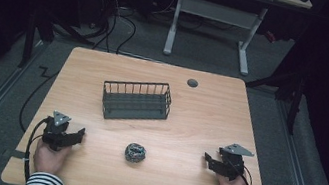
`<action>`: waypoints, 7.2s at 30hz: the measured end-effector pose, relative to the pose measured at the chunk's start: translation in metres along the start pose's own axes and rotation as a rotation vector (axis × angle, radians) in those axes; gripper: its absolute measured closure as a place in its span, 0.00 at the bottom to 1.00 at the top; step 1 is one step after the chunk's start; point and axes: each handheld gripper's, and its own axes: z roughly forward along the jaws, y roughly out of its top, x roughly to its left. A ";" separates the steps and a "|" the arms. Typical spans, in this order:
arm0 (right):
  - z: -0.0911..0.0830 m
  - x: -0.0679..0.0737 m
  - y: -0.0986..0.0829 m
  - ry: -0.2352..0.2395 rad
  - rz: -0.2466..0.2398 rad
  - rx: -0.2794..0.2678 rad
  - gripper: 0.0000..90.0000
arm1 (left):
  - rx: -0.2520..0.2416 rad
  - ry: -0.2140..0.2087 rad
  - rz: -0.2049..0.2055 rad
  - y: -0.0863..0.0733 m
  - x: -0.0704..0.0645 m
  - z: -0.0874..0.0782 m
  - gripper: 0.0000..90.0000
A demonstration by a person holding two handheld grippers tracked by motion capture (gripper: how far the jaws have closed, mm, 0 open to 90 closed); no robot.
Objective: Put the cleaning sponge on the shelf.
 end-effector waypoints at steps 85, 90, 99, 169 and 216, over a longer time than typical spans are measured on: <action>0.000 0.000 0.000 -0.002 -0.001 0.001 0.37 | 0.109 -0.137 0.071 0.159 -0.028 0.026 0.48; 0.000 0.000 0.000 -0.001 0.000 0.002 0.37 | 0.124 -0.143 0.087 0.158 -0.030 0.030 0.54; 0.000 0.000 0.000 -0.001 -0.001 0.001 0.37 | 0.133 -0.161 0.101 0.157 -0.036 0.032 0.65; 0.000 0.001 0.000 0.002 -0.001 0.002 0.37 | 0.046 -0.275 0.114 0.140 -0.071 0.010 0.40; 0.000 0.001 0.000 0.002 -0.001 0.002 0.37 | 0.048 -0.369 0.212 0.026 -0.095 -0.035 0.20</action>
